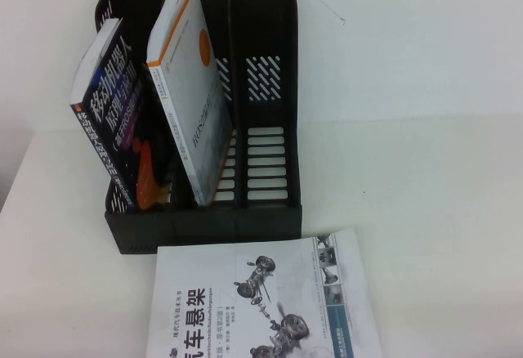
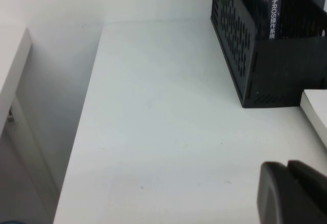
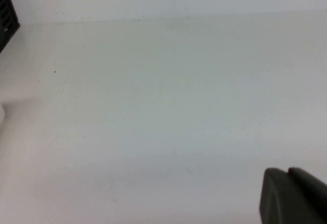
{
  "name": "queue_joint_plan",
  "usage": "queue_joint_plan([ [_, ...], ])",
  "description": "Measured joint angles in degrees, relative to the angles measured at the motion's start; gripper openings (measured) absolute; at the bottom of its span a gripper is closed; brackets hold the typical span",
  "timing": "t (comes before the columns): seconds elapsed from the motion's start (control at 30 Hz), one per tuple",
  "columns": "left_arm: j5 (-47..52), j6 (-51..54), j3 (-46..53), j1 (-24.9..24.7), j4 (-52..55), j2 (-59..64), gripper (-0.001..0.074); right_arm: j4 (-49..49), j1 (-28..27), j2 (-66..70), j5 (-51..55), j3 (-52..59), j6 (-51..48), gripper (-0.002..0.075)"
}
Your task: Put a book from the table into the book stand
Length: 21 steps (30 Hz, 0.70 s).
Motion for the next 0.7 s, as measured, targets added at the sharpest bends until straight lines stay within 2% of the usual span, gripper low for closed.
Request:
queue_joint_plan([
  [0.53,-0.7,0.0,0.0,0.0,0.0,0.0,-0.0003,0.0,0.0,0.0,-0.7,0.0,0.0,-0.0004],
  [0.7,-8.1,0.1,0.4,0.0,0.5,0.0,-0.0003,0.0,0.0,0.0,-9.8,0.5,0.0,-0.0004],
])
